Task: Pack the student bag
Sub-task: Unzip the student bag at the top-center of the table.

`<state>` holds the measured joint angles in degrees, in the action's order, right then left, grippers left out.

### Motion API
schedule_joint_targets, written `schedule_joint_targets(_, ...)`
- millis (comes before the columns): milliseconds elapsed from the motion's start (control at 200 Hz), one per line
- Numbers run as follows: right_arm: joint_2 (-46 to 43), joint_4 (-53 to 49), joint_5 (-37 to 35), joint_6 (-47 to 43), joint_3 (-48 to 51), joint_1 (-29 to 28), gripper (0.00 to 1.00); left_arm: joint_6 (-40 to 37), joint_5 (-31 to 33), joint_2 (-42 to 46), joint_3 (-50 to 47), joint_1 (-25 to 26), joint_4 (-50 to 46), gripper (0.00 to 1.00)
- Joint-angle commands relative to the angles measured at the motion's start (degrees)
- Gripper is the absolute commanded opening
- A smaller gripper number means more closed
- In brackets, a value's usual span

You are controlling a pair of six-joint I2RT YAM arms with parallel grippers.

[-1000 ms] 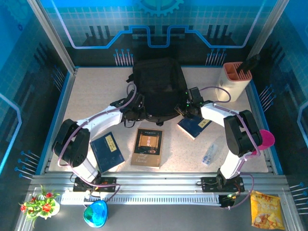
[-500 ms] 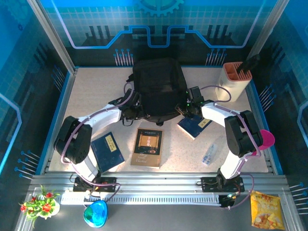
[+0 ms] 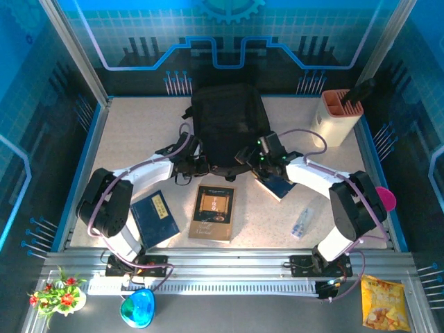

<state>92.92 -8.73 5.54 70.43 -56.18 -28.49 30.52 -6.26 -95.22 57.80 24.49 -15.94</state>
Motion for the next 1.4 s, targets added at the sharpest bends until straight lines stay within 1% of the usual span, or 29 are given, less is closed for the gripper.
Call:
schedule_joint_targets(0,1.9,1.4,-2.0,6.1,-1.2,-1.2,0.81,0.4,-3.0,2.4,-1.3,0.1,2.3,0.0)
schedule_joint_targets(50,2.9,2.2,-3.0,7.3,-1.7,-1.9,0.8,0.4,-3.1,2.6,-1.4,0.3,2.4,0.0)
schedule_joint_targets(95,3.7,2.1,-4.2,8.0,-2.3,-2.3,0.78,0.4,-3.0,2.6,-1.4,0.4,2.4,0.0)
schedule_joint_targets(160,4.9,2.4,-4.6,9.0,-2.5,-2.4,0.69,0.5,-2.3,2.7,-1.5,0.5,2.3,0.0)
schedule_joint_targets(310,5.9,3.9,-5.9,9.5,-1.5,-2.4,0.43,0.1,0.6,2.7,-1.2,0.7,0.3,0.0)
schedule_joint_targets(420,6.0,3.6,-7.1,8.3,-1.9,-2.0,0.3,-0.2,2.1,2.6,-1.4,0.7,-0.5,0.0)
schedule_joint_targets(545,4.7,2.9,-8.8,7.0,-1.8,-1.4,0.2,0.1,5.3,2.5,-1.6,0.7,-1.8,0.0)
schedule_joint_targets(660,3.1,3.0,-9.6,6.5,-1.1,-0.8,0.16,0.2,7.5,1.9,-1.4,0.6,-2.8,0.0)
schedule_joint_targets(920,1.9,4.0,-8.1,5.1,-0.8,-0.5,0.11,0.8,10.7,-1.7,0.1,0.6,-4.2,0.0)
schedule_joint_targets(1055,0.9,3.6,-8.7,4.2,-0.8,-0.3,0.1,1.0,15.0,-2.8,1.7,0.5,-5.8,0.0)
schedule_joint_targets(1171,0.3,3.2,-9.1,3.4,-0.7,0.1,0.1,0.2,15.9,-2.4,2.8,0.4,-6.0,0.0)
schedule_joint_targets(1246,0.1,3.2,-8.7,2.5,-0.8,0.5,0.09,-1.3,13.8,-1.6,3.2,0.4,-5.2,0.0)
schedule_joint_targets(1351,-0.3,2.6,-8.2,0.3,-1.6,0.6,0.09,-4.5,6.7,0.6,1.7,0.4,-2.9,0.0)
schedule_joint_targets(1396,-0.6,2.1,-8.1,-0.8,-1.9,0.8,0.09,-5.9,4.9,1.6,0.7,0.4,-1.9,0.07)
